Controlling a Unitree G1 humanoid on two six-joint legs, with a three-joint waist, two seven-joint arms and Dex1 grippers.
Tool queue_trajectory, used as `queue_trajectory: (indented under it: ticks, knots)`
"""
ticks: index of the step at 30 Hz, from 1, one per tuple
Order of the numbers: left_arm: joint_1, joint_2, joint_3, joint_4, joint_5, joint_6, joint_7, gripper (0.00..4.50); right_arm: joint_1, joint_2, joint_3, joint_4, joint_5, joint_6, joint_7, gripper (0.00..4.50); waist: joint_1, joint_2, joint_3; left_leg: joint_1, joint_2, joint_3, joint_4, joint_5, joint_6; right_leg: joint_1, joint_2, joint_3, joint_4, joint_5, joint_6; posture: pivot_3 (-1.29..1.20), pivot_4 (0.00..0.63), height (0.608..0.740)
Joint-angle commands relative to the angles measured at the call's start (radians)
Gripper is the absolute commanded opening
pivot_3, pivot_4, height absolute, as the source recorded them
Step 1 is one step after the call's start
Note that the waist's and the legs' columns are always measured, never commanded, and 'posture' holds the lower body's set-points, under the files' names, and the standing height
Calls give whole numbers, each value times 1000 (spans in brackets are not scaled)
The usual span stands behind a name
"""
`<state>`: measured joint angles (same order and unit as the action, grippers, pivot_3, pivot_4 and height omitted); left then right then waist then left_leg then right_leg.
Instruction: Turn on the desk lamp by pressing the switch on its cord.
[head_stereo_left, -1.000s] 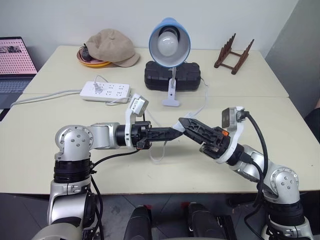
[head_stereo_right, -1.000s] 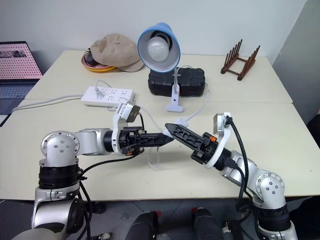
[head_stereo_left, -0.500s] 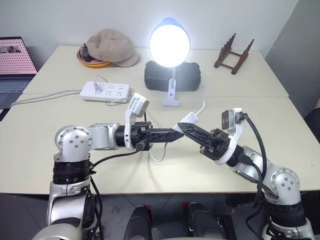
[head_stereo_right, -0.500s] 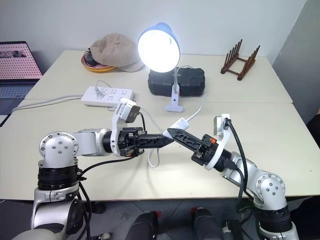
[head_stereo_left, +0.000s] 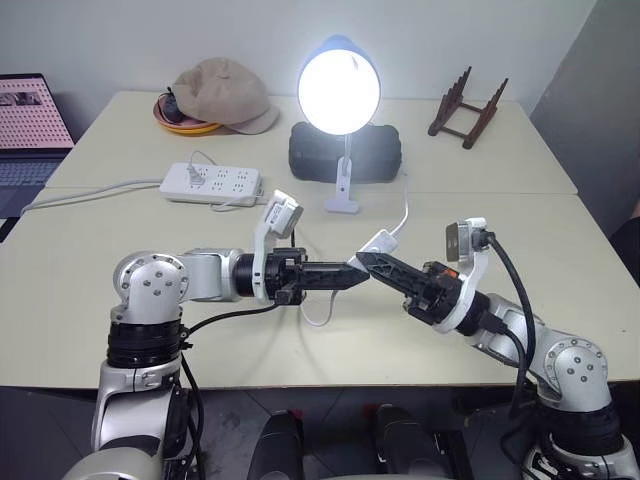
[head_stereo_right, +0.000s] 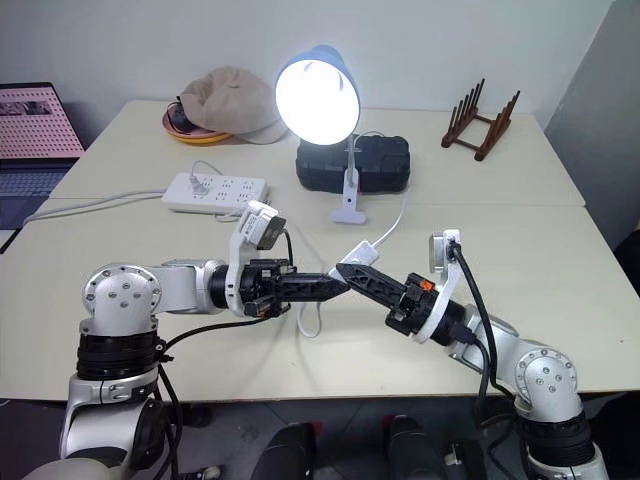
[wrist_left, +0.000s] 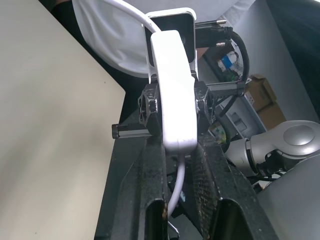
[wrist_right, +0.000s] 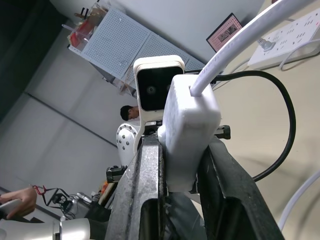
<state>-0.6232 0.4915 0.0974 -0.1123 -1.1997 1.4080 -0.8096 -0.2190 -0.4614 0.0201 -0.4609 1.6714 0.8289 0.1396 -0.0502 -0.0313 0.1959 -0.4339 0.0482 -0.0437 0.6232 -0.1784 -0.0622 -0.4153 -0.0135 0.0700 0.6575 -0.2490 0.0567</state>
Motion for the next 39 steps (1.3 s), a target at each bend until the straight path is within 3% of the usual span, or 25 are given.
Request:
queue_trajectory:
  ticks: [1,7,9,11,13,14,19,23,25,31,39]
  knots:
    - [-24,33,-14,-9,27,-46,-57,369,-9,-27,-3,-40,-32,21,38,1840,0,0,0,0,0,0,0,0,0,0,0,0,0,0,0,0,150,740]
    - [-75,110,-160,38,222,-220,-223,369,165,-197,-120,-152,-26,51,90,3474,17,0,0,-1,-1,1,0,0,0,-1,-1,0,-1,-1,-1,0,150,740]
    - [-113,127,-228,94,327,-316,-275,369,228,-274,-152,-227,-131,57,123,3958,21,0,0,-1,-1,2,0,0,0,-1,-1,1,-2,-1,-1,0,150,740]
    - [-145,145,-351,171,532,-540,-333,369,244,-311,-150,-302,-327,15,67,4463,23,0,0,-2,-2,2,0,0,0,-1,-3,1,-2,-1,-1,0,150,740]
    - [-176,137,-492,270,774,-832,-351,369,229,-299,-124,-346,-559,-45,-67,4489,23,0,0,-1,-1,3,0,0,0,-1,-3,0,-4,0,-1,0,150,740]
    - [-197,112,-512,319,813,-871,-351,369,223,-317,-82,-364,-660,-54,-80,4489,22,0,0,-1,-1,3,0,0,0,-1,-3,0,-6,0,-1,0,150,740]
    - [-243,54,-592,537,1022,-1191,-394,369,209,-237,30,-346,-866,-96,-105,4489,20,0,0,-5,-1,8,0,-1,-1,-2,-6,2,-12,1,0,0,150,740]
    - [-286,-27,-639,695,1144,-1376,-387,369,218,-180,25,-307,-957,-134,-104,4489,24,0,0,-13,-2,6,0,-2,2,-8,-4,1,-9,1,1,0,150,740]
    - [-304,-35,-629,750,1167,-1441,-418,1066,219,-169,19,-296,-978,-136,-85,4500,33,0,-1,-15,-2,5,0,-3,3,-8,-3,0,-10,4,5,0,150,740]
    - [-329,-24,-564,791,1163,-1475,-513,1971,215,-168,-12,-261,-1017,-131,-10,4500,29,0,0,-16,-2,4,2,-3,3,-7,-3,0,-10,2,9,0,150,740]
    - [-255,140,-408,559,1052,-1287,-601,3509,221,-241,-108,-238,-956,-114,189,4500,18,0,0,-14,-2,3,5,-3,4,-7,-3,0,-3,2,9,0,150,740]
